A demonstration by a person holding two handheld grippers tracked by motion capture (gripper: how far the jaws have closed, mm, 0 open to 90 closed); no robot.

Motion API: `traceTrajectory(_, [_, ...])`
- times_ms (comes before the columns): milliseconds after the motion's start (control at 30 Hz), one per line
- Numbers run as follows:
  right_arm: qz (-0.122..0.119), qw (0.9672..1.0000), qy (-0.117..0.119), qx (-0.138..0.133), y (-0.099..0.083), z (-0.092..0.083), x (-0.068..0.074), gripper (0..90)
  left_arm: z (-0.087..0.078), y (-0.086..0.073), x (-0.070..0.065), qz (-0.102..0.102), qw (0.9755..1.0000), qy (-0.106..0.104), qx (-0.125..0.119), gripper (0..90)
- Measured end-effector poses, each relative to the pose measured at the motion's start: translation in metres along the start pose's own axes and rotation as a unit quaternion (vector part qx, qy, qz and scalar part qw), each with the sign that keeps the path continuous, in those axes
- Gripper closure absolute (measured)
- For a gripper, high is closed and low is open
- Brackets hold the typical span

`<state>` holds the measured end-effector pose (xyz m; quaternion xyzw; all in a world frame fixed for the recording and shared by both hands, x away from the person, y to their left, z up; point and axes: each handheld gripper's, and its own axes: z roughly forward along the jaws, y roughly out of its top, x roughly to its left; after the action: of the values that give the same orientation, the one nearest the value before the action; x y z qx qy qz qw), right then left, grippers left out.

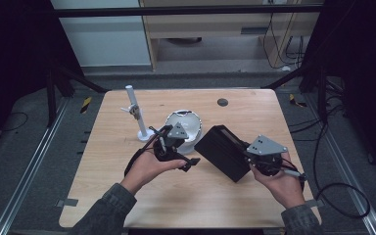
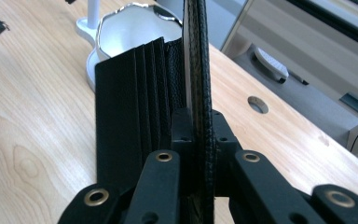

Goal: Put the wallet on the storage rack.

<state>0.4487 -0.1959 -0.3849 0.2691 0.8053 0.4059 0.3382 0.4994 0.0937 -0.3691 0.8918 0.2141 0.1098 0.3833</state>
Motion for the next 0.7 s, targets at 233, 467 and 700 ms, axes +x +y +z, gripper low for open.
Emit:
traceTrajectory(233, [-0.001,0.9999,0.001,-0.017,0.0046,-0.0016,0.0,84.1,-0.0025,0.0009,0.0019,0.004,1.0,-0.005,-0.004,9.1])
traceTrajectory(467, [-0.003,0.9996,0.005,-0.026,0.0074,-0.0027,0.0017,84.1,-0.0033,0.0017,0.0015,0.008,0.9999,-0.004,-0.007,8.9])
traceTrajectory(700, [-0.005,0.9994,0.007,-0.035,0.009,-0.0048,0.0029,84.1,-0.0019,0.0038,-0.0003,0.013,0.9998,-0.014,-0.009,8.9])
